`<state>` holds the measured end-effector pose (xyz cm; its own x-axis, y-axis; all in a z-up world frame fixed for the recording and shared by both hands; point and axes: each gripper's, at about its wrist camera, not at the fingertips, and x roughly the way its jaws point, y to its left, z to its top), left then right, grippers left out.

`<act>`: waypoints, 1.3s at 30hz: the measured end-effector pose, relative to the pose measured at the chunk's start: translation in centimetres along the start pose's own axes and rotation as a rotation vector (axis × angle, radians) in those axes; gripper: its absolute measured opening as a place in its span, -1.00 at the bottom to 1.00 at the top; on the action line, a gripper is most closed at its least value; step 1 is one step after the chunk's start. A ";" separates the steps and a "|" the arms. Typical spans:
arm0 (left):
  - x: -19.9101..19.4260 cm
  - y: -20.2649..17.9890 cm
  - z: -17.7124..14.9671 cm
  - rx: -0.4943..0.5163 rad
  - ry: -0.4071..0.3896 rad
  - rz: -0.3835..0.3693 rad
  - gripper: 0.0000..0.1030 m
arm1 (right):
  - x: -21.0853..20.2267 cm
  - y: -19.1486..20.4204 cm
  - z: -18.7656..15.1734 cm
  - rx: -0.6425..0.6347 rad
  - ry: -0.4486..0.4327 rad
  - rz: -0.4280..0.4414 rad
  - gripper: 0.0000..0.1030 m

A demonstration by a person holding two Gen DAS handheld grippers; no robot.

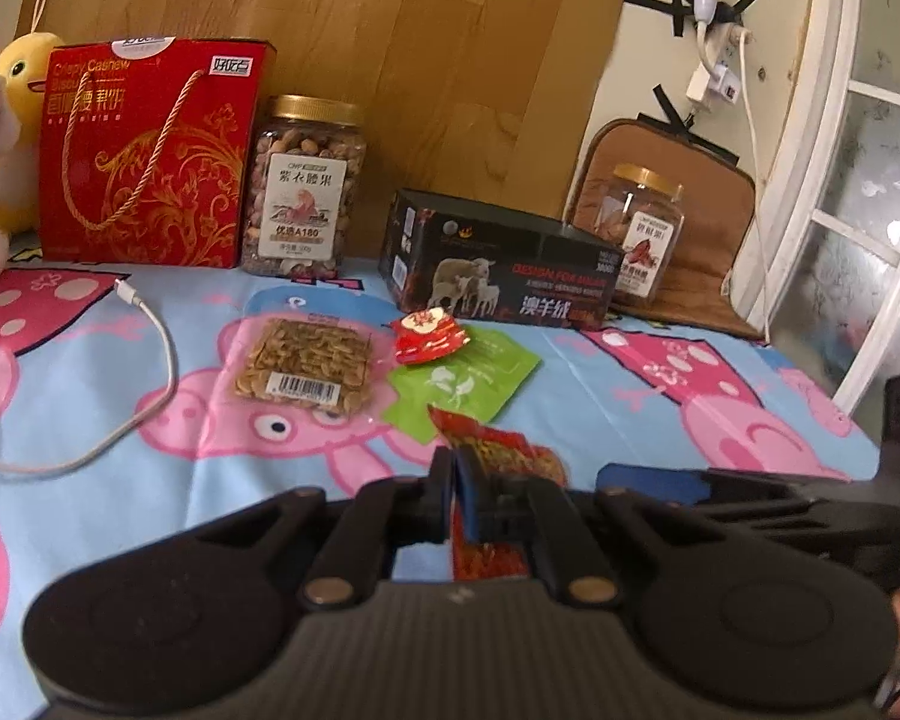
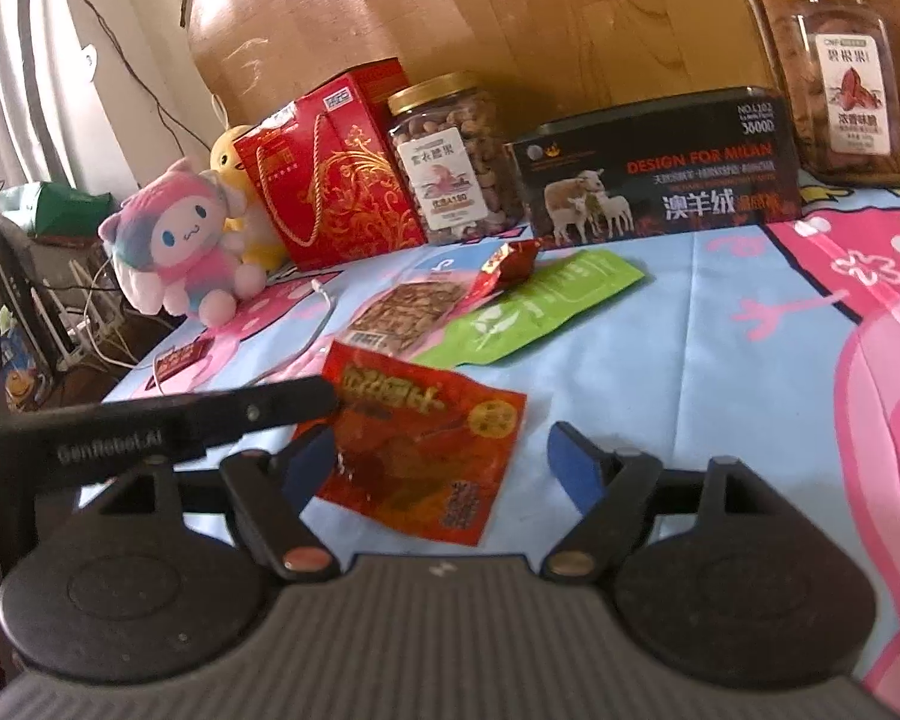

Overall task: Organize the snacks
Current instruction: 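Lift the orange-red bag with the left tool toward the black box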

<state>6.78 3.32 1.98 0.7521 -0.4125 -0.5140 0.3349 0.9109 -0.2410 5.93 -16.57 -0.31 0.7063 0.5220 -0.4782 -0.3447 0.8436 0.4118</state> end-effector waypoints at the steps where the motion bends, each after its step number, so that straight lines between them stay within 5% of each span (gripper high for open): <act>1: 0.0 0.2 -0.1 -0.010 0.004 -0.002 -0.93 | 0.0 0.1 0.0 -0.006 0.001 -0.002 0.56; 21: -1.9 -0.1 0.5 0.058 -0.081 -0.023 -0.93 | 3.8 2.5 1.4 -0.263 0.152 0.065 0.91; 26: -2.1 0.0 0.5 0.054 -0.082 -0.035 -0.92 | 3.5 2.7 1.0 -0.293 0.137 0.048 0.57; 28: -1.9 -0.1 0.4 0.055 -0.072 -0.028 -0.91 | 3.3 3.1 0.7 -0.322 0.128 0.035 0.26; 36: -1.0 1.3 0.4 -0.016 -0.015 -0.012 -0.80 | 2.5 4.6 -0.7 -0.441 0.097 -0.022 -0.02; 39: -0.7 1.7 0.3 -0.058 0.016 -0.052 -0.34 | 2.2 4.6 -0.9 -0.443 0.097 -0.030 -0.12</act>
<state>7.04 5.14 2.19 0.7251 -0.4596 -0.5129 0.3391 0.8865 -0.3149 5.32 -11.48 -0.18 0.6661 0.4880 -0.5640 -0.5711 0.8201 0.0351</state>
